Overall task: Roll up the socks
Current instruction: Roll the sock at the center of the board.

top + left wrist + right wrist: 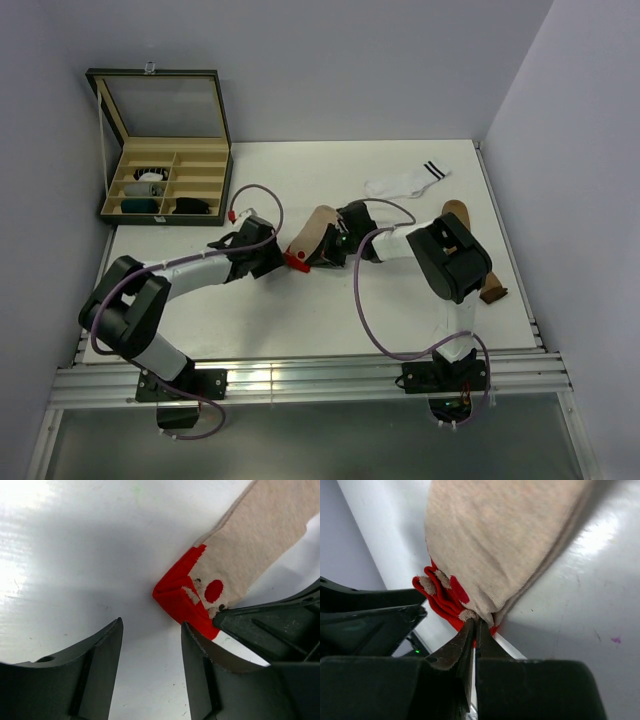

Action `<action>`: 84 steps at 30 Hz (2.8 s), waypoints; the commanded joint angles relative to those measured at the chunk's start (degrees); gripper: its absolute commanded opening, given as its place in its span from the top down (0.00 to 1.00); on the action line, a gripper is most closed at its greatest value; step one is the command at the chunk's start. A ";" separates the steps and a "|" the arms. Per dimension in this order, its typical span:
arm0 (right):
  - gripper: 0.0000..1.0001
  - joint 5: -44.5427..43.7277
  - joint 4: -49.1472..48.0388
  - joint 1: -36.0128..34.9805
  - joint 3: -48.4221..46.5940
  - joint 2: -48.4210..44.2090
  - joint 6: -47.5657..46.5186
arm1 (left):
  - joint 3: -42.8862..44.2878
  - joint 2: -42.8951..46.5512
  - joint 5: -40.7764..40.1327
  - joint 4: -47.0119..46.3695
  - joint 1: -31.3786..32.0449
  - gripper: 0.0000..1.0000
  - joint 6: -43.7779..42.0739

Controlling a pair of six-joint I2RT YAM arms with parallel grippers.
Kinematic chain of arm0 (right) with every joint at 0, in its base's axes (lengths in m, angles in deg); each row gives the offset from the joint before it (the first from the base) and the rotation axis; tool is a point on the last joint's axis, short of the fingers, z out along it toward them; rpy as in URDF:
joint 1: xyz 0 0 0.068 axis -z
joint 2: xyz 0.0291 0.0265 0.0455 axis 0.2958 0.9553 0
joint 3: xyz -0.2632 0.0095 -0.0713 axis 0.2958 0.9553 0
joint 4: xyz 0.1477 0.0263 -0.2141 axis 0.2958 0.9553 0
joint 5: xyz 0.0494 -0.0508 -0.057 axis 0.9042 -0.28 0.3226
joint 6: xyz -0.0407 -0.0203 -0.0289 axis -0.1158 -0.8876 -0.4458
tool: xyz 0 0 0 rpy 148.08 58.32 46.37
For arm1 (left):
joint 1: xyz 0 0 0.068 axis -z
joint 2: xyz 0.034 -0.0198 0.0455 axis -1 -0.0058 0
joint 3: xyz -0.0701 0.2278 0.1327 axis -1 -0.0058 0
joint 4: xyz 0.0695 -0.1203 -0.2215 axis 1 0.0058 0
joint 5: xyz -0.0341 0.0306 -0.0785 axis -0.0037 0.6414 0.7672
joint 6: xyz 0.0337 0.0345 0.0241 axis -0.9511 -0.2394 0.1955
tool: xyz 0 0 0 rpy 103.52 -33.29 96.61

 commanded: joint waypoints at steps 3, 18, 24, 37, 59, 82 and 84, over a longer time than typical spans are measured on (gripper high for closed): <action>1.00 -0.73 -2.26 -1.07 2.91 2.07 8.96 | -2.42 0.22 -0.93 -5.57 -0.31 0.49 6.67; 1.00 -0.37 -3.59 -3.53 1.07 4.00 11.16 | -3.92 -4.97 0.65 -9.79 -0.84 0.61 9.67; 0.91 -1.78 1.50 -4.85 -2.71 4.09 4.84 | -2.78 -6.29 -0.31 -7.78 -0.84 0.75 8.96; 0.63 -24.35 8.28 -11.69 -3.34 -11.71 -29.06 | 8.73 -10.14 -1.37 8.48 -0.84 1.00 2.29; 0.54 -51.96 -15.45 -28.23 6.61 -10.76 -49.39 | 19.98 -15.34 3.99 18.07 -0.84 1.00 -3.96; 0.84 -56.63 -11.42 -31.92 2.03 -0.74 -52.48 | 20.34 -15.61 4.96 17.10 -0.84 0.97 -2.20; 0.92 -54.79 -10.62 -31.31 2.47 -0.83 -51.51 | 20.25 -14.38 4.87 16.49 -0.93 0.92 -1.24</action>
